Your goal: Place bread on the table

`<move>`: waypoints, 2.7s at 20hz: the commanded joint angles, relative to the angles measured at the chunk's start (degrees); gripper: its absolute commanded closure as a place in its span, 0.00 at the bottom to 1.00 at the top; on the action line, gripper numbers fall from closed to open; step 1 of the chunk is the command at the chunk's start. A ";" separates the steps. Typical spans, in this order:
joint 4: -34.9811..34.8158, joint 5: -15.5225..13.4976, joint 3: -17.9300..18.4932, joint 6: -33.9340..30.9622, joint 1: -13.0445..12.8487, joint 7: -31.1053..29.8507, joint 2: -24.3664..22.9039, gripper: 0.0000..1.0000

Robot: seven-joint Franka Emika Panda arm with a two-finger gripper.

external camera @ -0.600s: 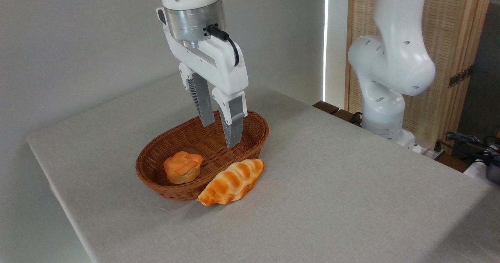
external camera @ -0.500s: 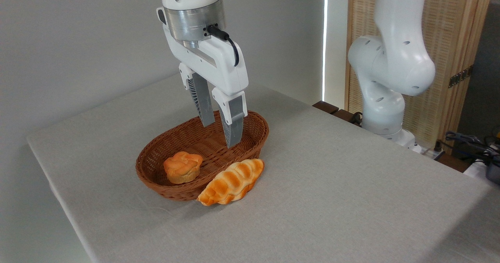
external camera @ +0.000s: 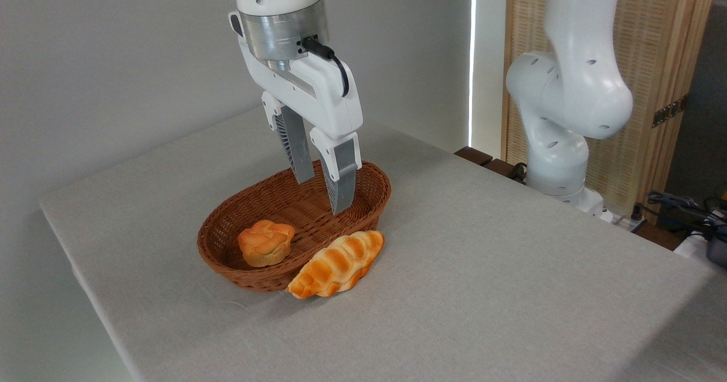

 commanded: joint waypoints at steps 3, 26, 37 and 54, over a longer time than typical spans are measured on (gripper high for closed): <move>0.51 -0.13 0.51 -1.60 -0.16 0.02 -0.07 0.00; 0.42 -0.04 0.51 -3.18 0.02 0.72 0.28 0.00; 0.25 -0.30 -0.45 -2.66 -0.77 0.45 0.90 0.00; -4.41 -3.47 -9.68 14.48 -2.36 0.54 10.21 0.00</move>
